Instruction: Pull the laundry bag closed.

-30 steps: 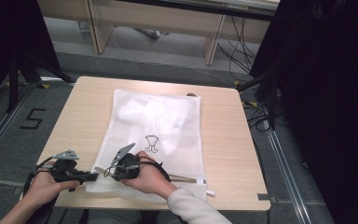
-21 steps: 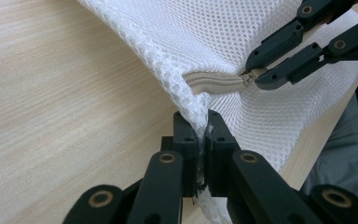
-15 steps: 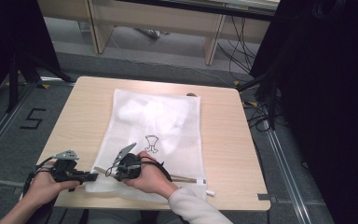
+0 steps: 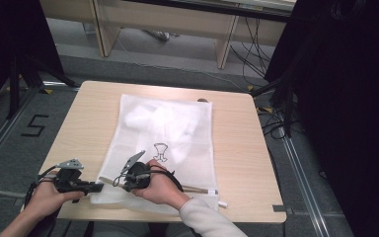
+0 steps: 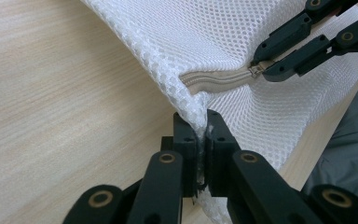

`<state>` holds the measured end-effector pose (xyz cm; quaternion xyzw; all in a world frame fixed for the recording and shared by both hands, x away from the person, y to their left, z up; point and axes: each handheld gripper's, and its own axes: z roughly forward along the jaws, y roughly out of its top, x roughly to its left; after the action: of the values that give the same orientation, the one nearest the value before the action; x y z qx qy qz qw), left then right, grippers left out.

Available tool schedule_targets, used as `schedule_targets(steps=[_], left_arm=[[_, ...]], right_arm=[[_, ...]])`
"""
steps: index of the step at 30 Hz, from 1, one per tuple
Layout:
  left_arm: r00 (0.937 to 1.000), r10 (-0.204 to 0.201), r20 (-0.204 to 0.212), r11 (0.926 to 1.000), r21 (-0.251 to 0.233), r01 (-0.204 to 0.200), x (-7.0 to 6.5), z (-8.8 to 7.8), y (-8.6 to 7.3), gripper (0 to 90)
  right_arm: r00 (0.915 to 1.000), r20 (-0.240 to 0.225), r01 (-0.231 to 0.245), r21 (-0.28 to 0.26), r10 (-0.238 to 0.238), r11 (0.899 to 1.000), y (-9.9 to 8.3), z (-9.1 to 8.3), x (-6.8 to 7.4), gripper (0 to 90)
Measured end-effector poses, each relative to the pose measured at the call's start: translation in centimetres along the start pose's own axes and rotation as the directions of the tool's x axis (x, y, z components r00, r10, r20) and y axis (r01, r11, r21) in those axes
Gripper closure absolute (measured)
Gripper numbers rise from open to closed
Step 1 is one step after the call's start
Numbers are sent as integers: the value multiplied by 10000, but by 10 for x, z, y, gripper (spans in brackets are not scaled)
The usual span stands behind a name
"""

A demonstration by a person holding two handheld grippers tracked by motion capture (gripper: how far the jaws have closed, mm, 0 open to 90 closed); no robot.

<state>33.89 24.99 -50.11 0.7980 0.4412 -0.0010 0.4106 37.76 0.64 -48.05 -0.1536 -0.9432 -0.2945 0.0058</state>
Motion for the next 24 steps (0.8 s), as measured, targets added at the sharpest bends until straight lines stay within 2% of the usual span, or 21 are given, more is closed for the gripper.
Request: schedule_targets(steps=[3,4,5,7,11,12,14,18,20,22,24], left_arm=[[10000,13,5,10000,-7,-13,0,0,0,848],[10000,37,18,9998,184,-37,0,-1,1,848],[10000,20,9,10000,8,-20,0,0,0,848],[10000,14,-28,10000,88,-14,0,-1,0,848],[10000,3,-23,10000,5,-3,0,0,0,848],[10000,36,11,9998,209,-36,1,-1,1,848],[10000,46,42,9997,219,-47,1,-1,1,848],[10000,42,36,9997,227,-42,1,-1,1,848],[10000,-27,-24,10000,19,27,0,0,0,848],[10000,-20,-24,10000,6,20,0,0,0,848],[10000,23,4,9998,211,-23,0,-1,1,848]], right_arm=[[10000,-16,53,1,-53,10000,0,0,0,825],[10000,11,51,67,-51,10000,0,-1,0,825],[10000,-3,-13,77,13,10000,0,-1,0,825],[10000,30,-70,241,69,9997,0,-2,1,825],[10000,-33,-39,226,40,9997,0,-4,0,825],[9999,-39,-124,274,125,9995,0,-4,1,826],[9999,-33,-156,283,157,9995,0,-4,1,825],[10000,8,52,372,-52,9993,0,-5,1,826],[10000,39,-6,360,5,9994,1,-7,1,826],[10000,-6,-24,356,24,9994,1,-7,1,826],[10000,16,-23,395,22,9992,0,-7,0,826]])
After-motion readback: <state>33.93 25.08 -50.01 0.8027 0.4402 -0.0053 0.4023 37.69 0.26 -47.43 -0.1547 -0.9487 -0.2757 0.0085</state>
